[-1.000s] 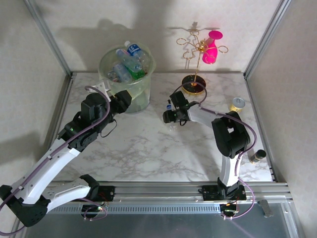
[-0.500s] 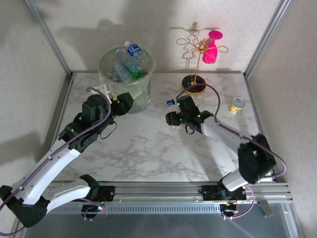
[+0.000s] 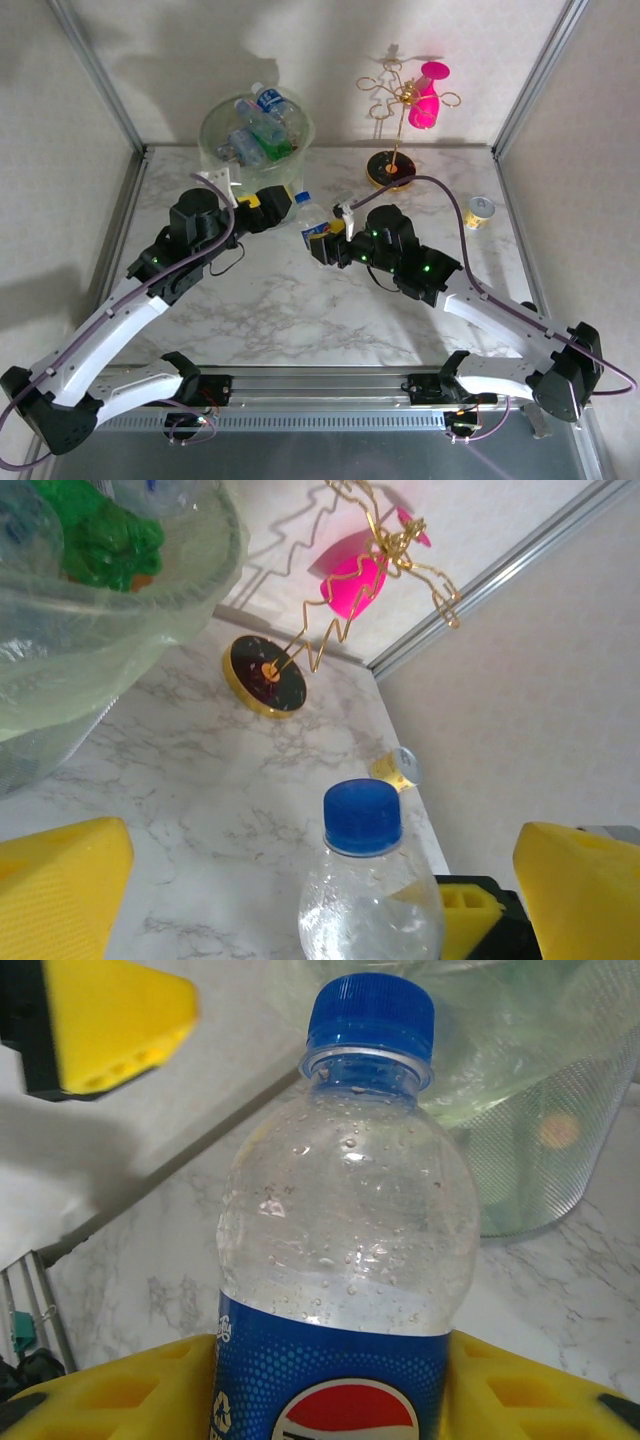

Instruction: Put the plastic bottles in the bin

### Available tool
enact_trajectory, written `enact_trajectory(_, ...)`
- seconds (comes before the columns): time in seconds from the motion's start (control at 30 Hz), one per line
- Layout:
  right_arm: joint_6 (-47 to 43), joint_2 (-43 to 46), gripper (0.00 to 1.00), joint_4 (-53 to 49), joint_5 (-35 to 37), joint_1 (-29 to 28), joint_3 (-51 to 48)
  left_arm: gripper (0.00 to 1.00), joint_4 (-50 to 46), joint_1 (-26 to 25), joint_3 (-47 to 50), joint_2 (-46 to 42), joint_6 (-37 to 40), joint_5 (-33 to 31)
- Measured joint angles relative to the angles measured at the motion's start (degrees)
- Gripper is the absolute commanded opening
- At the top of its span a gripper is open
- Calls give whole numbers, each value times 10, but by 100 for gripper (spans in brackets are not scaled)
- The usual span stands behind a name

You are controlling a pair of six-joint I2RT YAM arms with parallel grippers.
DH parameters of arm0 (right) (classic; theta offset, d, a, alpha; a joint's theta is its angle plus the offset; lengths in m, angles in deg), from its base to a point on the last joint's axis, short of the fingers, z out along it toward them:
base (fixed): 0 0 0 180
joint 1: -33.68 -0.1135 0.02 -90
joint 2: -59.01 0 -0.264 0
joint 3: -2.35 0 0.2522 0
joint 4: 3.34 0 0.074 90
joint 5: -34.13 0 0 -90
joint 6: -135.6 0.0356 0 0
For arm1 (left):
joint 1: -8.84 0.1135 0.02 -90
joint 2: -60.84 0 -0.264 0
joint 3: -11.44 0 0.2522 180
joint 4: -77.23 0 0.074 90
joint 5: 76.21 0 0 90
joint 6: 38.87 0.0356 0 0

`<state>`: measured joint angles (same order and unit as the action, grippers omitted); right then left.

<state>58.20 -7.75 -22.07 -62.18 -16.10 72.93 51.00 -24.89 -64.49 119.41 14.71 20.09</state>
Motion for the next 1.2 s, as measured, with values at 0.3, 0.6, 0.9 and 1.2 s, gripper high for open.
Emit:
enact_trajectory(0.3,1,12,52,16,-13,-16,0,94,73,-3,42,16,-28,92)
enact_trajectory(0.6,2,30,52,26,-14,-16,-1,83,115,-27,56,28,-40,151)
enact_trajectory(0.9,7,40,53,26,-8,-15,-1,68,125,-52,45,57,-37,180)
enact_trajectory(1.2,16,45,84,35,17,-17,1,60,74,-56,-13,73,-4,165)
